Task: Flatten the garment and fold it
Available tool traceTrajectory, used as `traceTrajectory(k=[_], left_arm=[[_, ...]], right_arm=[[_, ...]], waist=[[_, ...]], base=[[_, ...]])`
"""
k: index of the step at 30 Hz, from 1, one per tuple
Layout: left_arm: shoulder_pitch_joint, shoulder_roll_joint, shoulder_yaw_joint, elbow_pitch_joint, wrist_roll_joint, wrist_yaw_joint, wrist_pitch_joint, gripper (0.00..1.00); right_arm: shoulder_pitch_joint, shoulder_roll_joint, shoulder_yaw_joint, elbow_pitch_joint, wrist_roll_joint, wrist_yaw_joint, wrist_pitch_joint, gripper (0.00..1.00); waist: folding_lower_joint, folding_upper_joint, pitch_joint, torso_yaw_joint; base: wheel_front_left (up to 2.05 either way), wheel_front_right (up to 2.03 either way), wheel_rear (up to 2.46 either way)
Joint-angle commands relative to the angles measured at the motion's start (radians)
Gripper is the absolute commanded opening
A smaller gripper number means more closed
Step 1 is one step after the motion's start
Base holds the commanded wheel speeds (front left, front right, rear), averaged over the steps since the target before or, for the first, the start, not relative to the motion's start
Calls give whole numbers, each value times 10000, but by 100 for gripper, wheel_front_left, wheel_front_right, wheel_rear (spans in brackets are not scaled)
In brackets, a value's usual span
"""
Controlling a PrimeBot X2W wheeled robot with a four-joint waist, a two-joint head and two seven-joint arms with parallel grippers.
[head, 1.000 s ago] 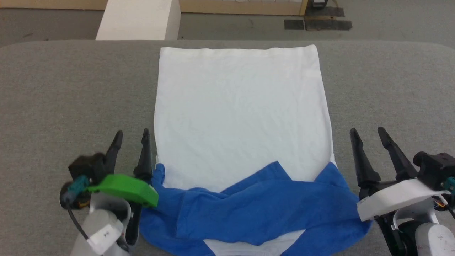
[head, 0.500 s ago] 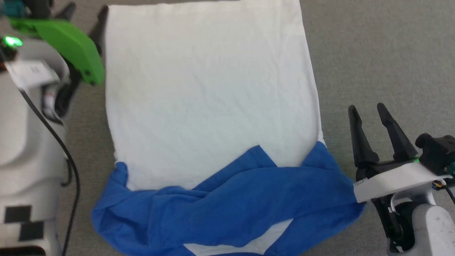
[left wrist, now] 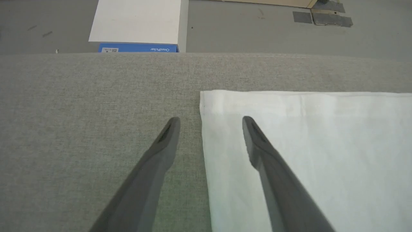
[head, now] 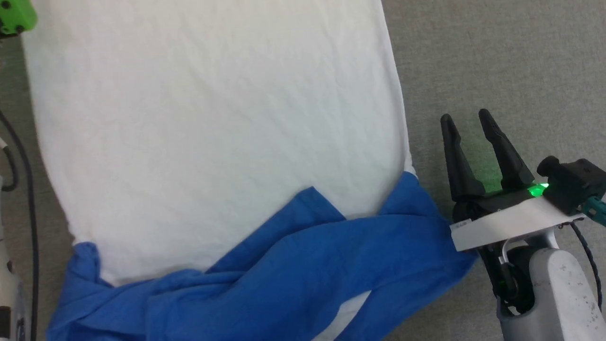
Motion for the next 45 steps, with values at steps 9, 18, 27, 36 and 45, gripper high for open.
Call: traceTrajectory(k=[9, 18, 27, 36, 45], left_arm=[[294, 493, 112, -359, 518, 959, 755, 100], [418, 619, -74, -831, 629, 847, 319, 0], [-12, 158, -486, -857, 454, 358, -654, 0], [-626, -989, -1164, -656, 223, -137, -1998, 0], [-1036, -1585, -1582, 121, 97, -516, -2879, 0]], right_arm=[[-417, 9, 123, 272, 94, -13, -213, 100], [-1056, 9, 330, 19, -375, -13, 112, 100], [-5106, -68, 540, 721, -998, -13, 1621, 100], [-8905, -10, -606, 4807, -1267, -13, 4278, 100], [-10565, 2, -1535, 6877, -2722, -13, 6703, 100]], waist=[[-2, -1, 784, -586], [-2, -1, 850, -381], [-2, -1, 948, 223], [-2, -1, 1221, 1508], [-2, -1, 1356, 2291]], base=[[0, 0, 0], [0, 0, 0], [0, 0, 0], [0, 0, 0], [0, 0, 0]])
